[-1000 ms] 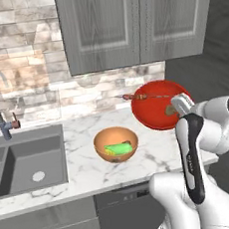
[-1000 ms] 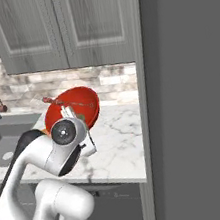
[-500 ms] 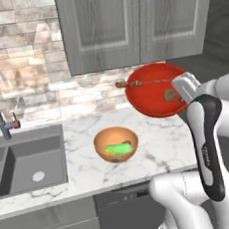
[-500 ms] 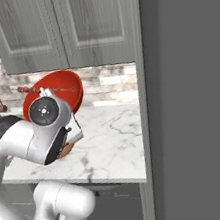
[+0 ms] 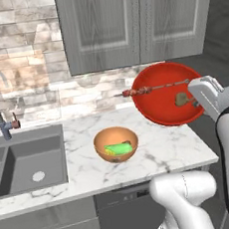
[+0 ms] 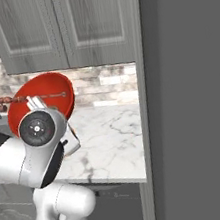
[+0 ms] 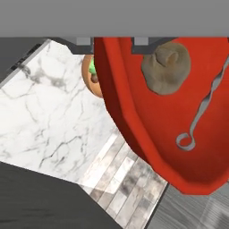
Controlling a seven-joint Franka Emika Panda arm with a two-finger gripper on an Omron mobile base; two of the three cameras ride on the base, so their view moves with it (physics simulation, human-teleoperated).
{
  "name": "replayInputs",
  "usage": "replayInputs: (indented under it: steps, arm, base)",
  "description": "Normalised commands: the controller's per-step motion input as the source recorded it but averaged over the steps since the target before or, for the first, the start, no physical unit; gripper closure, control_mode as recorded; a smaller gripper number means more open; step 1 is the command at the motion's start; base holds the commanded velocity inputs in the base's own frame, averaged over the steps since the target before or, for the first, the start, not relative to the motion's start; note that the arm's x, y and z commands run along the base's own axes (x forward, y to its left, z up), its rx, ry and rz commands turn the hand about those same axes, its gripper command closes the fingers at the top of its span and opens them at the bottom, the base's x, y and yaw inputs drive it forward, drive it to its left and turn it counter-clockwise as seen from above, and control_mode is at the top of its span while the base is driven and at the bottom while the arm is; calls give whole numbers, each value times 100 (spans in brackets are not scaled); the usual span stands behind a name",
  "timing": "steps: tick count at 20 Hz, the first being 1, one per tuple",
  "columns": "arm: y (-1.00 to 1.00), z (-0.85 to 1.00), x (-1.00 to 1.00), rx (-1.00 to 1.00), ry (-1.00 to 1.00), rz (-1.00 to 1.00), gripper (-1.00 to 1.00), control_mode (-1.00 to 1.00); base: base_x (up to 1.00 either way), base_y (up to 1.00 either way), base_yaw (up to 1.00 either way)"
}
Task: Place the bowl containing the garlic and kebab skewer in the microwave. Close the microwave door and press the start button to microwave the meal.
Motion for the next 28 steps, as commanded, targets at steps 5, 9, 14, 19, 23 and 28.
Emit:
replayInputs:
  steps: [5,9,14,19,23,28]
  arm:
    - [0,0,-2,-1,0,0,100,-100]
    - [0,0,0,0,0,0,100,-100]
    - [0,0,0,0,0,0,100,100]
    - [0,0,0,0,0,0,100,100]
    - [0,0,0,0,0,0,100,100]
    - [0,0,0,0,0,0,100,100]
  base:
    - [0,0,0]
    - [0,0,0]
    - [-14,13,0]
    - [-77,22,-1]
    - [-100,29,0]
    - [-90,37,-2]
